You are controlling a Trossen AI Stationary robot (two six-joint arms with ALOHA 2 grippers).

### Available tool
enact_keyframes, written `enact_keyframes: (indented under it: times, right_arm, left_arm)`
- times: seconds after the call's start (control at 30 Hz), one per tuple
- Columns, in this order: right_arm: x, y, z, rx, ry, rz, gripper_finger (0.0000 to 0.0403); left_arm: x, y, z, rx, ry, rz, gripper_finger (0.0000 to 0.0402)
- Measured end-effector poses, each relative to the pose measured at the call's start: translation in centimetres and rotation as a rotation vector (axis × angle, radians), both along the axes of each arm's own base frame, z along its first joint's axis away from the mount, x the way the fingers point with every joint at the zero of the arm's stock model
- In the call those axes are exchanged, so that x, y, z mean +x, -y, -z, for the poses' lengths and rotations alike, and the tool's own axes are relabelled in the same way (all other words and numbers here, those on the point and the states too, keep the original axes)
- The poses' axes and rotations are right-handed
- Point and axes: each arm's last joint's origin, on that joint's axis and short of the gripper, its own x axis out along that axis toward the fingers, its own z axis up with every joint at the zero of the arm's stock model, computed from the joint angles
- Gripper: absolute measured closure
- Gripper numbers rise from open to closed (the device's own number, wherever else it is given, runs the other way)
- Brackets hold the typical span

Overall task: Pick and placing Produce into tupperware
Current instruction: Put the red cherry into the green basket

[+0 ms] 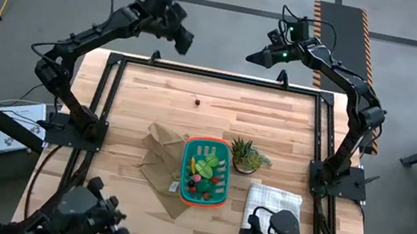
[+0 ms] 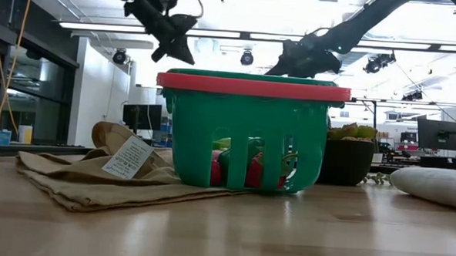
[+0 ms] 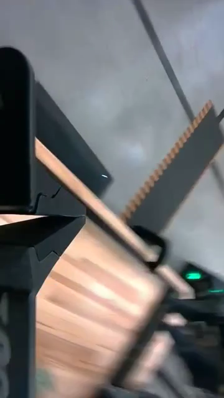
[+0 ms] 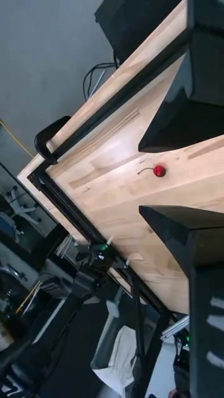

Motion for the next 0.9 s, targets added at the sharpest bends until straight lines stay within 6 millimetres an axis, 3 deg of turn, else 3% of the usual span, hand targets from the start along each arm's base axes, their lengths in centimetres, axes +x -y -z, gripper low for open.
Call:
enact_keyframes:
  times: [0.3, 0.67, 0.9]
  right_arm:
    - [0.0, 0.0, 0.0, -0.007, 0.004, -0.006, 0.0265]
    - [0.7, -0.9, 0.0, 0.060, 0.024, -0.074, 0.0265]
    - [0.7, -0.8, 0.0, 0.071, 0.028, -0.079, 0.0265]
  left_arm:
    - [0.4, 1.5, 4.3, -0.001, -0.147, 0.357, 0.0394]
    - [-0.2, 2.4, 10.3, -0.011, -0.251, 0.459, 0.0252]
    - [1.2, 3.2, 12.8, 0.090, -0.366, 0.654, 0.0245]
